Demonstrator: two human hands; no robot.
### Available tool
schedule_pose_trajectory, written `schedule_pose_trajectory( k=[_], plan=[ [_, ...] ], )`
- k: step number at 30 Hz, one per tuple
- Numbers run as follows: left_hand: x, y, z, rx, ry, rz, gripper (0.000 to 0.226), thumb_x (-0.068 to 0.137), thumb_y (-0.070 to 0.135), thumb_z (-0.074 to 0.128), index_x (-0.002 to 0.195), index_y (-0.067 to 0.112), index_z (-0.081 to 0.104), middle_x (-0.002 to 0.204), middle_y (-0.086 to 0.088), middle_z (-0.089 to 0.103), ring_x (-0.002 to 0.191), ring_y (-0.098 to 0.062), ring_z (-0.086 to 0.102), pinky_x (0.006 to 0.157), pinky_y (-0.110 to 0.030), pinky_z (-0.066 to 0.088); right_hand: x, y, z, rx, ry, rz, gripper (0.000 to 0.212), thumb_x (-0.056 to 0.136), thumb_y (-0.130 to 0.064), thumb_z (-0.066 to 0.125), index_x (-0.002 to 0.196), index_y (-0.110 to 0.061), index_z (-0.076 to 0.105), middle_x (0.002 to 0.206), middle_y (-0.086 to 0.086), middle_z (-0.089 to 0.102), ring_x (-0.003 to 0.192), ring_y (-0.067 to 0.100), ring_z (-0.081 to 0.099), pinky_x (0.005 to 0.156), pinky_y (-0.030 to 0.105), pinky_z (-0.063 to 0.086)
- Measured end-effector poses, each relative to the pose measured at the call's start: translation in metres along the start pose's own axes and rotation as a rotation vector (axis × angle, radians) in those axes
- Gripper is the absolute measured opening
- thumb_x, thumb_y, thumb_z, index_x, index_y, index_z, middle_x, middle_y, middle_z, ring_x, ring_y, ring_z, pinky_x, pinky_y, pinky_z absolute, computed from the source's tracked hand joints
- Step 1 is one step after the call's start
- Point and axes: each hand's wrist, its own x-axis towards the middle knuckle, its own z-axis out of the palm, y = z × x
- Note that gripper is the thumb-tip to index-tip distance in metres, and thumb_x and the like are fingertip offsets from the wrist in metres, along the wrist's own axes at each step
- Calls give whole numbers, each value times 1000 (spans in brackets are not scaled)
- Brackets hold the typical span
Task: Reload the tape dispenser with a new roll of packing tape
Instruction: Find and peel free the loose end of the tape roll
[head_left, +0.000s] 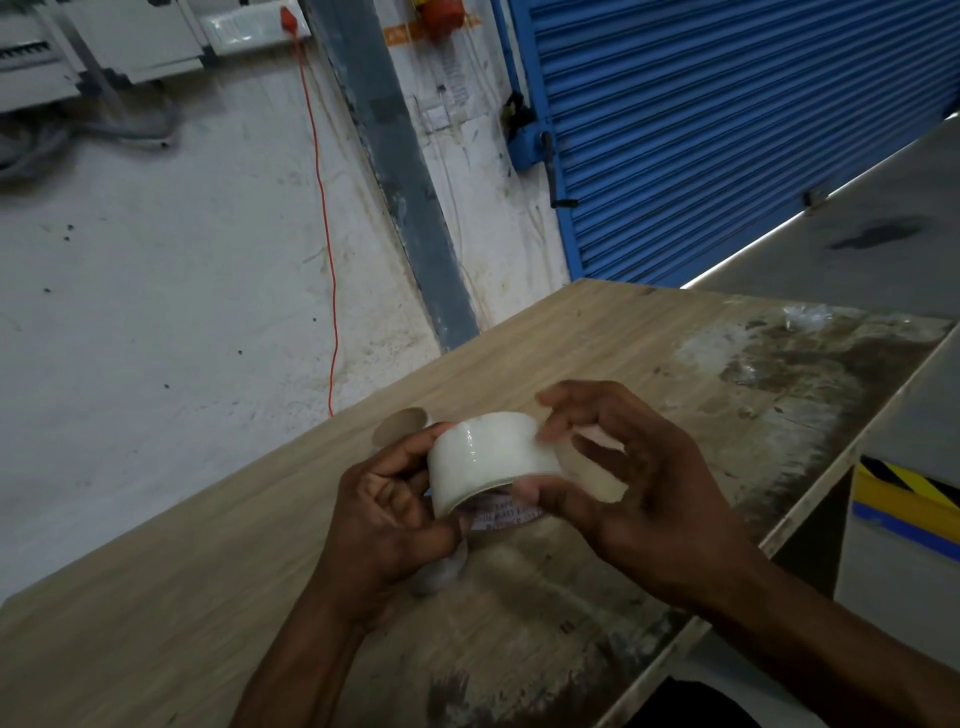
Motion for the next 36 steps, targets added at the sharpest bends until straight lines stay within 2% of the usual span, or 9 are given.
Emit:
schedule_pose_trajectory(
  k=[2, 4, 10, 13, 16, 21, 26, 32, 36],
  plan=[
    [-2, 2, 5, -11, -15, -7, 72, 52, -1, 89, 121, 11, 70, 125, -3, 74, 120, -24, 69, 90, -28, 59, 1, -2, -2, 49, -97, 123, 64, 64, -38, 93, 121, -41, 65, 129, -22, 64, 127, 1, 57, 96, 35, 56],
    [-2, 8, 7, 33, -45, 11, 70, 51, 10, 94, 117, 20, 74, 125, 0, 74, 120, -21, 69, 90, -27, 58, 5, -2, -8, 23, -150, 82, 63, 65, -31, 94, 122, -34, 68, 122, -20, 69, 119, 0, 63, 85, 26, 60],
    [-8, 38, 10, 600, -170, 98, 75, 64, 17, 98, 132, 24, 67, 129, 13, 71, 124, -8, 65, 102, -29, 55, 28, -13, -32, -188, -401, -52, 70, 62, -20, 97, 126, -23, 70, 127, -15, 68, 124, 3, 61, 98, 24, 55],
    [-10, 37, 27, 678, -23, 163, 67, 62, 23, 98, 121, 35, 70, 115, 24, 74, 106, 1, 71, 89, -22, 59, 35, -16, -30, -304, -194, -66, 70, 62, -25, 95, 126, -32, 67, 128, -18, 63, 121, -2, 59, 99, 26, 56],
    [-10, 25, 37, 635, 200, 148, 64, 60, 24, 99, 116, 35, 71, 108, 23, 76, 100, 3, 72, 82, -18, 60, 27, -24, -22, -382, 132, 112, 41, 66, -34, 92, 100, -37, 70, 93, -15, 72, 86, -1, 68, 78, 30, 62],
    [-13, 12, 47, 601, 345, 142, 69, 53, 46, 95, 115, 26, 74, 103, 12, 78, 95, -7, 75, 79, -29, 64, 7, -29, 4, 43, 110, 409, 36, 75, -36, 87, 107, -27, 73, 84, -12, 79, 80, 2, 76, 76, 34, 64],
    [-10, 24, 38, 554, 219, 96, 56, 54, 41, 99, 103, 26, 77, 95, 11, 78, 90, -8, 75, 80, -38, 65, 23, -22, -2, 210, 103, 461, 21, 88, -16, 76, 109, -14, 77, 96, 1, 80, 89, 18, 78, 81, 50, 64],
    [0, 39, -6, 667, -90, 85, 91, 72, 23, 94, 149, 32, 46, 153, 22, 47, 143, -4, 45, 115, -38, 44, 30, -25, -15, 11, -252, 272, 16, 93, -14, 70, 104, -19, 81, 98, -9, 80, 96, 9, 75, 90, 42, 61],
    [-3, 37, 5, 620, -172, 22, 71, 66, -1, 94, 128, 24, 69, 125, 12, 73, 120, -9, 68, 98, -41, 59, 32, -28, -12, -38, -375, 169, 13, 90, -14, 73, 100, -16, 81, 95, -7, 80, 95, 9, 75, 88, 34, 61]
  ],
)
